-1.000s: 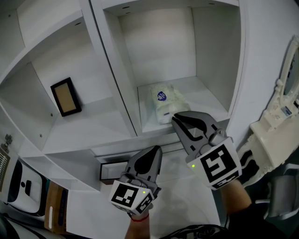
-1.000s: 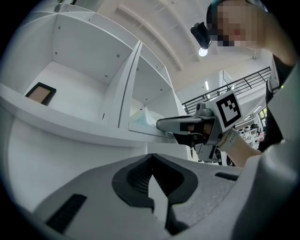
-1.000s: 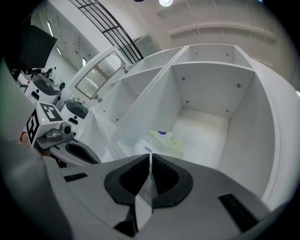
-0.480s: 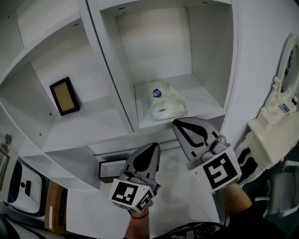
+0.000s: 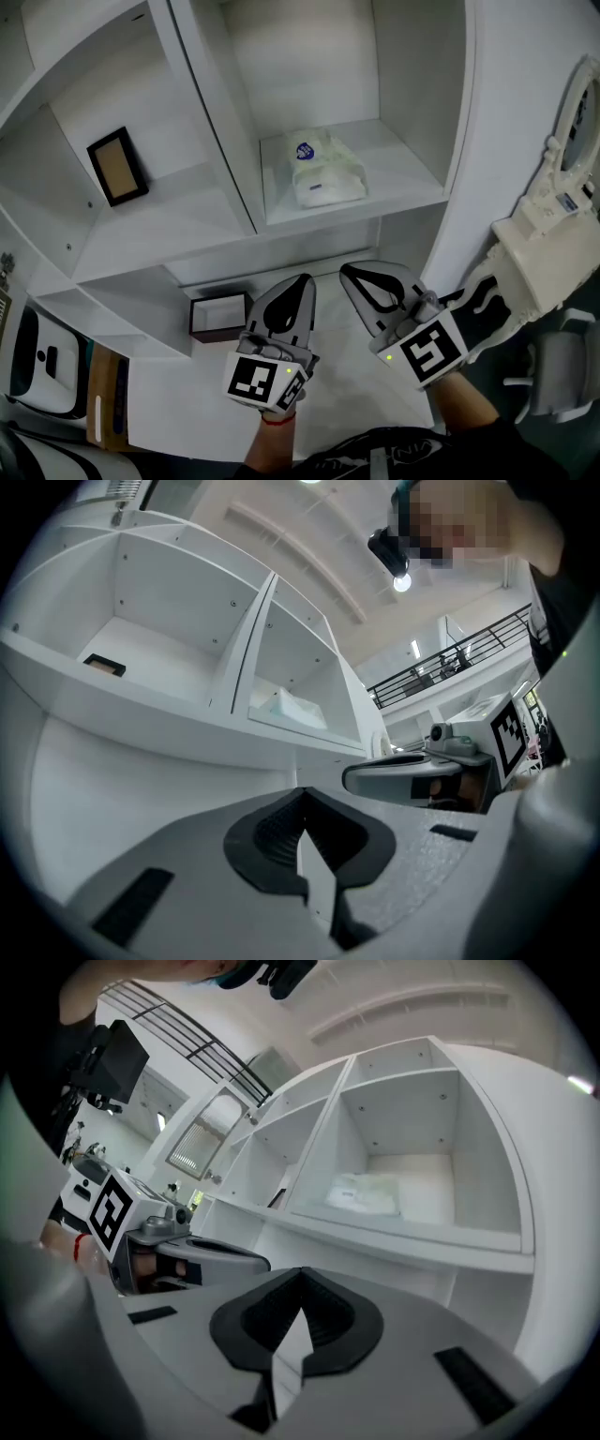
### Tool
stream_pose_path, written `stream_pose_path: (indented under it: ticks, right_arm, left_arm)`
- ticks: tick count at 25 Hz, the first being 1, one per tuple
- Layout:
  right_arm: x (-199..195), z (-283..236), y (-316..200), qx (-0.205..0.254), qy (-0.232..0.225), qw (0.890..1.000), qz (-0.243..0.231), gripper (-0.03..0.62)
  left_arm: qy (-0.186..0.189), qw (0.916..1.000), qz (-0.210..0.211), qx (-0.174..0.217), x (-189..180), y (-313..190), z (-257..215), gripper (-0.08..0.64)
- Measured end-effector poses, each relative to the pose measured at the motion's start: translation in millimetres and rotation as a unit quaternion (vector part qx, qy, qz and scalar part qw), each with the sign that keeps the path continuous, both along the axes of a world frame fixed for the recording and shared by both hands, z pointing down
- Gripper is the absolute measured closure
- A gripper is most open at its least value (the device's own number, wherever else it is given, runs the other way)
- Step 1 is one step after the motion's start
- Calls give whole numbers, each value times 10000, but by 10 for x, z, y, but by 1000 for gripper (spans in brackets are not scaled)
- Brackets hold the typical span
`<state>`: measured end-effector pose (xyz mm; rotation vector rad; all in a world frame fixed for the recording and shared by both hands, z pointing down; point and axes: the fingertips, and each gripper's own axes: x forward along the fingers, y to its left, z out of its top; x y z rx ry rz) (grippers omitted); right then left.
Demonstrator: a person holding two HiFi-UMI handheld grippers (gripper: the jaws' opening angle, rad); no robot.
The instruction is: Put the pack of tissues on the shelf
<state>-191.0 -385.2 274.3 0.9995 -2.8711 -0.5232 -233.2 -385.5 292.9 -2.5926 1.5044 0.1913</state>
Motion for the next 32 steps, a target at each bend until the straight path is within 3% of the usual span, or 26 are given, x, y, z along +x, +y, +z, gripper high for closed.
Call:
stream_pose_path:
  ticks: [5,13,21,32]
  right_arm:
    - [-3,560,19,-912,-516,9944,-169,589]
    - [26,1227,70,-1622,-526,9853,-29,589]
    - [46,1717,130,-2126,-638,9751,26,589]
    - [150,2116,238,-2491,-420,9674,149,589]
  left_arm:
    - [-103,9997,-69,-188,12,6,408,555]
    - [-21,9984,-269,-504,-11,43,1017,555]
    - [80,9967,-258,-768,41,93,1494,555]
    - [82,9899,-294,-1384,70,287,1980,555]
